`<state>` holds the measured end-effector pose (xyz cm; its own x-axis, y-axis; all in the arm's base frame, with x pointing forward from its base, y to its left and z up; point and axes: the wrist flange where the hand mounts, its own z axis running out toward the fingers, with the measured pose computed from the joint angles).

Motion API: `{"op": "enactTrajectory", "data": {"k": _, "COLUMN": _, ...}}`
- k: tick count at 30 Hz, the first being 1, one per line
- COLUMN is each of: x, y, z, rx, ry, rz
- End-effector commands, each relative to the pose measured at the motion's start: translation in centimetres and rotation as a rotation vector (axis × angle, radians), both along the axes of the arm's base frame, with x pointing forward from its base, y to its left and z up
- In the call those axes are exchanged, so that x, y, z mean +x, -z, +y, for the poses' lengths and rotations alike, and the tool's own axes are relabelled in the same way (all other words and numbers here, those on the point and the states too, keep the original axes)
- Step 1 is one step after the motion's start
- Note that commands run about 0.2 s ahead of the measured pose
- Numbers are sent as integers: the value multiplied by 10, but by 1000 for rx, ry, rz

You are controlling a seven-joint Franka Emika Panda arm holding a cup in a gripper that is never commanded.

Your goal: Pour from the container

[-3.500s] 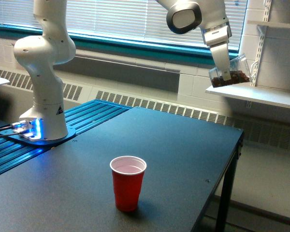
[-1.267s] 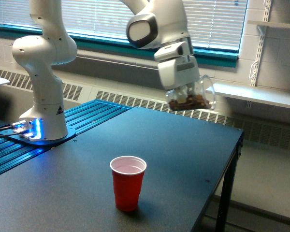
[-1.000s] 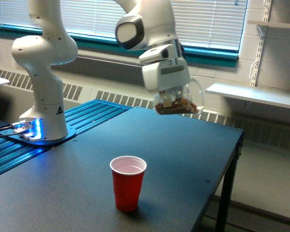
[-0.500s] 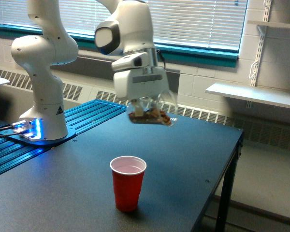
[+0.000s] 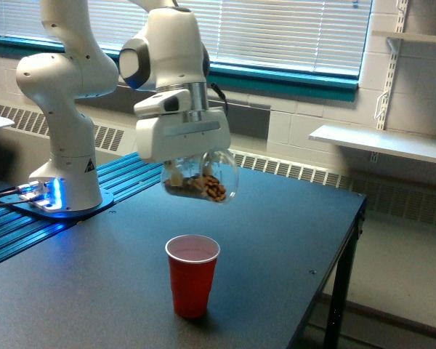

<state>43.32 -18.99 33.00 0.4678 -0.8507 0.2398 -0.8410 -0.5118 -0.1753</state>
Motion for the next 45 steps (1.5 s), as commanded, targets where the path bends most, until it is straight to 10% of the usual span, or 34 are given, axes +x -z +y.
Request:
{"op": "enactTrajectory", "data": {"k": 1, "x": -13, "y": -1, "z": -20, "rx": -7, "ry": 17, "rz": -2}}
{"op": "enactTrajectory", "data": {"k": 45, "x": -25, "y": 49, "z": -31, "rx": -55, "ry": 54, "rz": 190}}
